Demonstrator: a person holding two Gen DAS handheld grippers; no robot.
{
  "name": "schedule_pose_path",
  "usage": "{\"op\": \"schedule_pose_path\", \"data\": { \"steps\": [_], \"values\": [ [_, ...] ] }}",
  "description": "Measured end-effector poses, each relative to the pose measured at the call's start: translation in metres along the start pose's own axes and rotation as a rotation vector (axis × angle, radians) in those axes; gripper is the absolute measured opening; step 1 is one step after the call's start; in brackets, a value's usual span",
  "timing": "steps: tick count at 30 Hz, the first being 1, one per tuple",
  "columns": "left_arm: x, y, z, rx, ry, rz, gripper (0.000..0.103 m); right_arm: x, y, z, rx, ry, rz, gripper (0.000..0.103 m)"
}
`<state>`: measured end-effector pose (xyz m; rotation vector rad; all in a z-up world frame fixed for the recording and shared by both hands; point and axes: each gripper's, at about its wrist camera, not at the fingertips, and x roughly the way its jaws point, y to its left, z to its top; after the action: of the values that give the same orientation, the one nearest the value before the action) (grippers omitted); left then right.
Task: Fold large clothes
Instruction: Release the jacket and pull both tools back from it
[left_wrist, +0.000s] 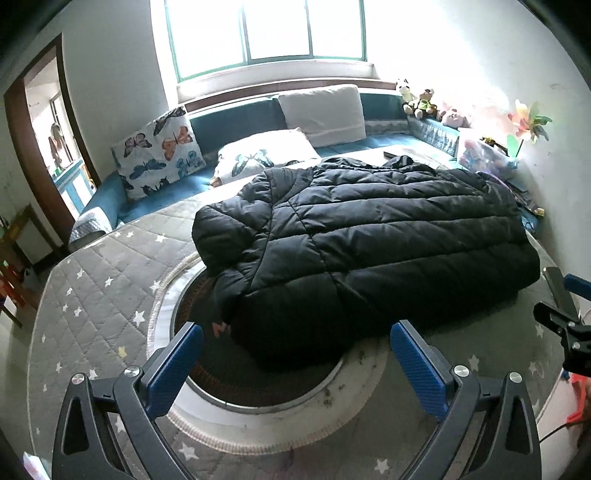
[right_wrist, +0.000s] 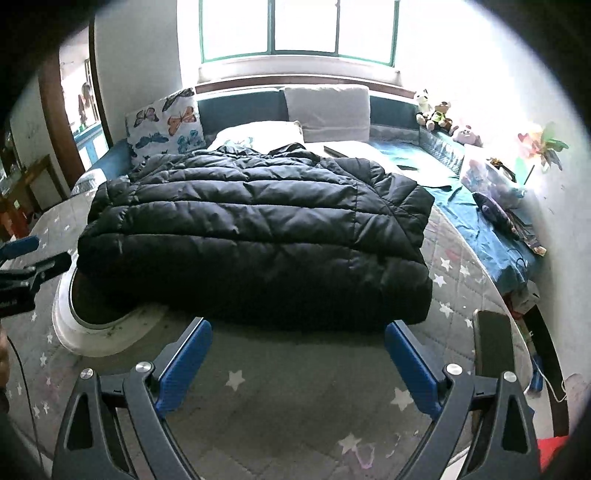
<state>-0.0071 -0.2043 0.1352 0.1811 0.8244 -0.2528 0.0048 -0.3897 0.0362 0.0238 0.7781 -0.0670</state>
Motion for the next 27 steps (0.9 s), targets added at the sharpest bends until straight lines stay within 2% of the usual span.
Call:
{"op": "schedule_pose_path", "data": {
  "steps": [13, 27],
  "values": [
    [-0.023, 0.002, -0.023, 0.031, -0.012, 0.003, 0.103, -0.015, 0.010, -0.015, 0.065, -0.035, 0.007, 0.103],
    [-0.028, 0.005, -0.026, 0.036, -0.016, 0.001, 0.103, -0.026, 0.018, -0.015, 0.068, -0.068, 0.024, 0.103]
  ]
}}
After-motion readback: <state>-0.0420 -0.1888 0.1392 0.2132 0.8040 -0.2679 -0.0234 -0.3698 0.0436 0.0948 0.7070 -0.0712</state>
